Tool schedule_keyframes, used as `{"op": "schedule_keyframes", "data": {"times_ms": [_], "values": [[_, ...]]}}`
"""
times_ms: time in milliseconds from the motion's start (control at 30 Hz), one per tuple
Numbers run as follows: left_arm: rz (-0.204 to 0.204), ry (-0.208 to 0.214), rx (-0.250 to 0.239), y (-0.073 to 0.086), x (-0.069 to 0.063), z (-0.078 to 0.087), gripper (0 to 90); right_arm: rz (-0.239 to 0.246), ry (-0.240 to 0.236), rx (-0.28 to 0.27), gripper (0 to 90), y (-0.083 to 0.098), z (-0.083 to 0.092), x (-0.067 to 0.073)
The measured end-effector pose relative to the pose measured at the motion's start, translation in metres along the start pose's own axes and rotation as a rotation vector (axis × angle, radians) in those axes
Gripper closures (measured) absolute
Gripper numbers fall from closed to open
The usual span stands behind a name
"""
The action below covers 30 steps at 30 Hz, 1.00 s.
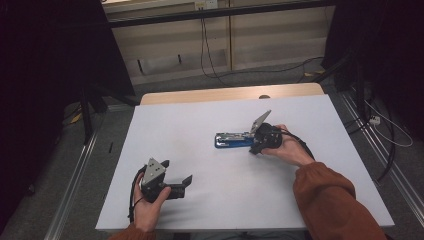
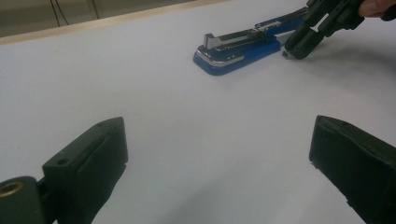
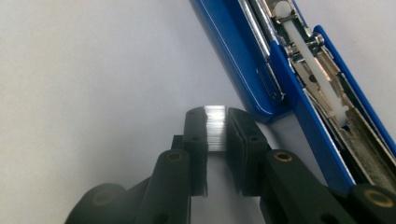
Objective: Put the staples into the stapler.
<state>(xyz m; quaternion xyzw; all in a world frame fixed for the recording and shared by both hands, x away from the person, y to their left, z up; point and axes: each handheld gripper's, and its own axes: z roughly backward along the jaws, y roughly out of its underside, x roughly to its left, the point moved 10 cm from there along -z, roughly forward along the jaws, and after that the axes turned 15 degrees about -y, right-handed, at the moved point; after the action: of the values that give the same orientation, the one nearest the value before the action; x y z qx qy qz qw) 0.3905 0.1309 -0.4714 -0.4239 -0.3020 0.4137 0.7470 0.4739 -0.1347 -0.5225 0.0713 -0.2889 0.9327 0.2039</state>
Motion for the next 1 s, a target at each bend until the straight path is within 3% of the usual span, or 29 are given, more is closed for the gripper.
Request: {"op": "schedule_keyframes", "data": {"times_ms": [267, 333, 700, 900, 1000], "values": [[-0.003, 0.001, -0.01, -0.002, 0.0, 0.001, 4.6, 0.034, 0.005, 0.0, 79.2, 0.0, 0.0, 0.0], [-0.002, 0.003, -0.012, -0.002, -0.001, 0.002, 4.6, 0.031, 0.005, -0.028, 79.3, -0.003, 0.003, 0.001], [-0.003, 0.007, -0.01, -0.002, -0.002, 0.001, 4.6, 0.044, -0.002, -0.074, 79.3, -0.005, 0.01, 0.002], [0.001, -0.003, -0.007, -0.001, 0.001, 0.0, 4.6, 0.064, 0.012, -0.141, 79.3, -0.017, 0.017, 0.002], [-0.001, -0.004, -0.006, -0.001, 0.001, 0.0, 4.6, 0.068, 0.027, -0.144, 79.3, -0.018, 0.017, 0.002]]}}
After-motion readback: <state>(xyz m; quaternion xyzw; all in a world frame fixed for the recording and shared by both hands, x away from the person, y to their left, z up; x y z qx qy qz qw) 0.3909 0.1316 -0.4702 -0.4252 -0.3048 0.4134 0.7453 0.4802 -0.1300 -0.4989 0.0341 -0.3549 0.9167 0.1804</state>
